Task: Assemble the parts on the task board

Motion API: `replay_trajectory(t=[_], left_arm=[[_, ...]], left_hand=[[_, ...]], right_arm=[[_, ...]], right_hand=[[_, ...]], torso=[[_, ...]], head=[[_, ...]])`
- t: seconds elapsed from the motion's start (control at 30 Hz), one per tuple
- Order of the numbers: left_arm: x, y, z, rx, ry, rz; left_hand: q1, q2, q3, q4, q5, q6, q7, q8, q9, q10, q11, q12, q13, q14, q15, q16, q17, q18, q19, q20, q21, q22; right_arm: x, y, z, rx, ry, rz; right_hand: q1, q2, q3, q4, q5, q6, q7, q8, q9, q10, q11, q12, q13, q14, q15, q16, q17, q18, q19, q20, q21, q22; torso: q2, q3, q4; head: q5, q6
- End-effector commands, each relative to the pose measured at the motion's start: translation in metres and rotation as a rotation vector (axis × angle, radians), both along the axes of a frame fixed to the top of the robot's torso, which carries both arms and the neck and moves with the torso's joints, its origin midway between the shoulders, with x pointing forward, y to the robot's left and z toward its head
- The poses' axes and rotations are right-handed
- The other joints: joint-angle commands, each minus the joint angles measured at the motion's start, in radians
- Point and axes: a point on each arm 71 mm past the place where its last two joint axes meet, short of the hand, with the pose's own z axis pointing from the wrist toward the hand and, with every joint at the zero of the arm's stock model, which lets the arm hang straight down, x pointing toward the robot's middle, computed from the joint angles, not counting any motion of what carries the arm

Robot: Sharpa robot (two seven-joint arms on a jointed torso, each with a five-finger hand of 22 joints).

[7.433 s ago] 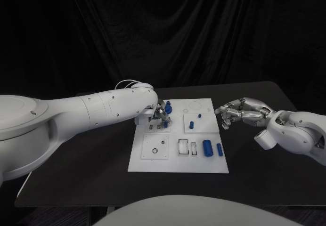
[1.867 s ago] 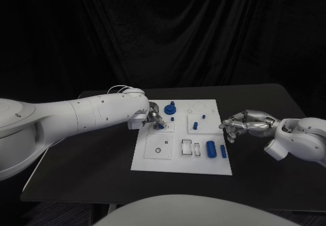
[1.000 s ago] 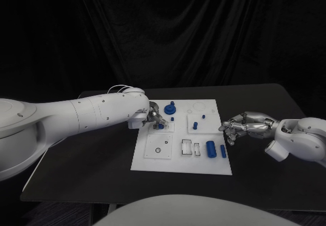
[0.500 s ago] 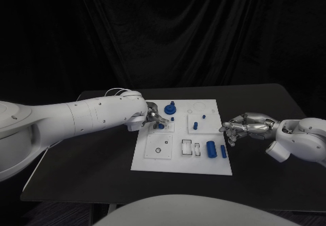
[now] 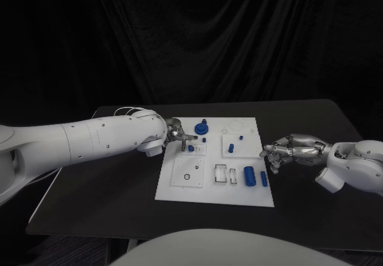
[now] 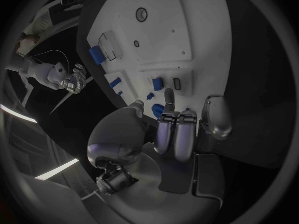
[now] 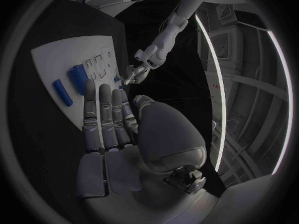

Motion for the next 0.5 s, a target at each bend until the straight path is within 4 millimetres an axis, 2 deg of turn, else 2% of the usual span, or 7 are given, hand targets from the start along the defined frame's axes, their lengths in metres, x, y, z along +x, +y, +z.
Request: replay_trajectory(t=[0.03, 0.23, 0.4, 0.5], left_arm=[[-0.0007, 0.0019, 0.0032, -0.017, -0.031, 0.018], [-0.0065, 0.0064, 0.0035, -0.016, -0.014, 0.011], [-0.0098, 0.0072, 0.0025, -0.011, 0.011, -0.007], [-0.0103, 0.0065, 0.0014, -0.006, 0.028, -0.019]], left_hand=[[0.001, 0.012, -0.009, 0.0, 0.01, -0.007, 0.0, -0.001, 0.003, 0.094, 0.003, -0.001, 0.254, 0.104, 0.0, -0.001, 0.263, 0.008, 0.0, 0.006, -0.008, 0.0], [0.005, 0.027, -0.02, -0.001, 0.021, 0.003, -0.003, 0.006, 0.009, 0.093, 0.002, -0.001, 0.254, 0.104, -0.001, -0.001, 0.263, 0.009, 0.0, 0.007, -0.009, 0.001], [0.056, 0.04, -0.025, -0.009, 0.078, 0.011, -0.007, 0.012, 0.016, 0.094, -0.002, -0.001, 0.254, 0.104, -0.003, -0.001, 0.263, 0.008, 0.004, 0.005, -0.009, 0.008], [0.072, 0.044, -0.025, -0.01, 0.093, 0.015, -0.009, 0.013, 0.017, 0.093, -0.003, -0.001, 0.254, 0.104, -0.004, -0.001, 0.263, 0.008, 0.005, 0.004, -0.01, 0.009]], right_arm=[[-0.0024, 0.0001, -0.0021, -0.009, 0.021, 0.012], [-0.0027, 0.0004, -0.0022, -0.01, 0.024, 0.015], [-0.0025, 0.0011, -0.0024, -0.01, 0.025, 0.018], [-0.0024, 0.0016, -0.0025, -0.009, 0.026, 0.02]], right_hand=[[-0.01, -0.004, -0.004, 0.0, -0.005, -0.004, 0.0, 0.007, -0.001, -0.01, 0.0, -0.003, -0.001, -0.005, -0.001, -0.001, -0.001, 0.015, -0.006, 0.0, -0.007, -0.001], [-0.01, -0.004, -0.004, 0.0, -0.005, -0.004, 0.0, 0.007, -0.001, -0.01, 0.0, -0.003, -0.001, -0.005, -0.001, -0.001, -0.001, 0.015, -0.006, 0.0, -0.007, -0.001], [-0.011, -0.003, -0.004, 0.0, -0.005, -0.004, 0.0, 0.007, -0.001, -0.011, 0.0, -0.003, -0.002, -0.005, -0.001, -0.001, -0.002, 0.015, -0.006, 0.0, -0.008, -0.002], [-0.011, -0.003, -0.004, 0.0, -0.005, -0.004, 0.0, 0.007, -0.001, -0.011, 0.0, -0.003, -0.002, -0.005, -0.001, -0.001, -0.002, 0.015, -0.006, 0.0, -0.008, -0.002]], torso=[[-0.001, 0.0007, -0.0002], [-0.002, 0.001, 0.0005], [-0.002, 0.0021, 0.0001], [-0.001, -0.0001, 0.0006]], head=[[0.0, 0.0], [-0.001, 0.0], [0.002, 0.0], [0.004, 0.0]])
